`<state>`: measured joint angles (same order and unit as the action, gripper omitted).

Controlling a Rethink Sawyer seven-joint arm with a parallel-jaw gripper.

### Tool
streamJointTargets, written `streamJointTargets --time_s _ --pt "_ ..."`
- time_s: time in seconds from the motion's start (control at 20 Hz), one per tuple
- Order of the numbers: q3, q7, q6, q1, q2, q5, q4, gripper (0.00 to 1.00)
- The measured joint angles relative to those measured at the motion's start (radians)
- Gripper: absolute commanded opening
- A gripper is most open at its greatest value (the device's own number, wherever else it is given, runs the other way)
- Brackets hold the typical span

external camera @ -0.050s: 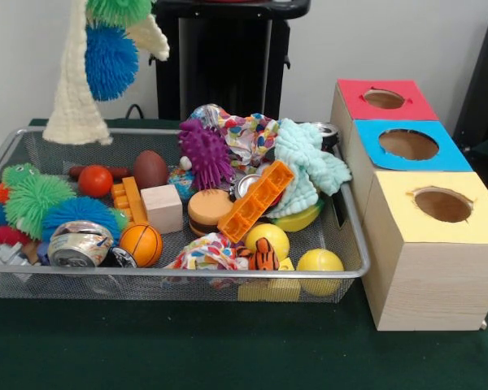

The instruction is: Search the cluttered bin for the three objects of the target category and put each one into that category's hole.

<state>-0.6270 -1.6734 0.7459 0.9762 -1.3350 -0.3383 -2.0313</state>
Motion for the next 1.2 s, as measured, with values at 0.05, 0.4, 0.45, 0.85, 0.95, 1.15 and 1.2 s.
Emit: streamJointTargets --time_s 0.05,0.4,0.45,0.85,0.95,1.15,1.2 --pt "-0.005 0.004 0.006 0.002 -0.012 0.009 0.000 0.00" --pt "-0.011 0.055 0.067 0.008 -0.085 0.074 -0.001 0.00" --pt "-0.011 0.059 0.069 0.009 -0.089 0.077 -0.001 0.00" --pt "-0.011 0.121 0.073 0.018 -0.139 0.104 -0.001 0.00" --pt "-0.011 0.124 0.073 0.018 -0.139 0.105 -0.001 0.00" --pt "-0.011 0.124 0.073 0.018 -0.137 0.104 -0.001 0.00" --pt "-0.011 0.124 0.073 0.018 -0.135 0.104 -0.002 0.00"
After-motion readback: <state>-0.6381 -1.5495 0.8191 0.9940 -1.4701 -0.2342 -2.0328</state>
